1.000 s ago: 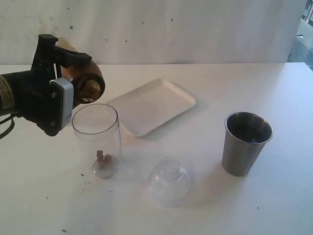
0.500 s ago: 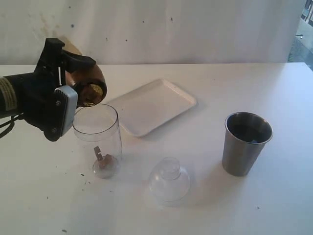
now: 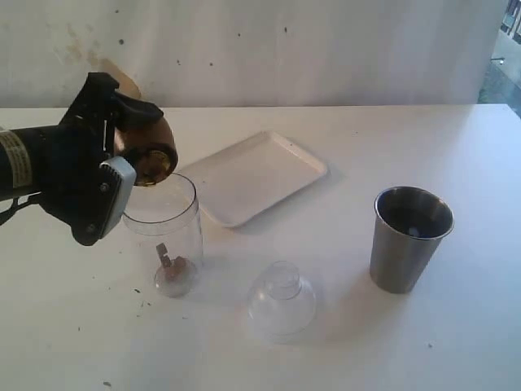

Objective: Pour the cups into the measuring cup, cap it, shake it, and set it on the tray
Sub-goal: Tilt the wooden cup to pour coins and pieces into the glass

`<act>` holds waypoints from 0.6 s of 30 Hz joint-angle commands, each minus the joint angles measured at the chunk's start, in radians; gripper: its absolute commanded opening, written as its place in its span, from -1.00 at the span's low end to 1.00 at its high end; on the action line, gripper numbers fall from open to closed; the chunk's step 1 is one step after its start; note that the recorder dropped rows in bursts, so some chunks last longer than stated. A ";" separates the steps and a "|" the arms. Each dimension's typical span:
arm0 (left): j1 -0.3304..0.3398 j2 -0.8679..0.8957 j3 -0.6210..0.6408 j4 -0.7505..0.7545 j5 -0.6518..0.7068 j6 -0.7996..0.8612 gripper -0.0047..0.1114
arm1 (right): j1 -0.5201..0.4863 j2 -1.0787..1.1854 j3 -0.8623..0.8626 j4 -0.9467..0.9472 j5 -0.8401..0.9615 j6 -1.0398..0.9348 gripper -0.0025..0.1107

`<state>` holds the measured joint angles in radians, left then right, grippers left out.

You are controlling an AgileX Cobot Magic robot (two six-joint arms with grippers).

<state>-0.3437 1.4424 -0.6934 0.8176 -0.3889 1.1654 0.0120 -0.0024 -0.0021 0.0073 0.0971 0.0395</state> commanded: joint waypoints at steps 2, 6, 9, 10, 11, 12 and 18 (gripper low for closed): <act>-0.007 -0.011 -0.006 -0.055 -0.046 0.009 -0.92 | 0.008 0.002 0.002 0.000 -0.014 -0.001 -0.96; -0.007 -0.011 -0.006 -0.057 -0.027 0.009 -0.92 | 0.008 0.002 0.002 0.000 -0.014 -0.001 -0.96; -0.007 -0.007 -0.006 -0.047 0.009 0.041 -0.92 | 0.008 0.002 0.002 0.000 -0.014 -0.001 -0.96; -0.007 -0.007 -0.006 -0.055 0.009 0.046 -0.92 | 0.008 0.002 0.002 0.000 -0.014 -0.001 -0.96; -0.007 -0.007 -0.006 -0.062 -0.004 0.046 -0.92 | 0.008 0.002 0.002 0.000 -0.014 -0.001 -0.96; -0.007 -0.009 -0.006 -0.088 -0.038 0.035 -0.92 | 0.008 0.002 0.002 0.000 -0.014 -0.001 -0.96; -0.038 -0.005 -0.006 -0.071 0.071 0.148 -0.92 | 0.008 0.002 0.002 0.000 -0.014 -0.001 -0.96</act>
<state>-0.3650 1.4424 -0.6938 0.7401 -0.3835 1.2191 0.0120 -0.0024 -0.0021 0.0073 0.0971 0.0395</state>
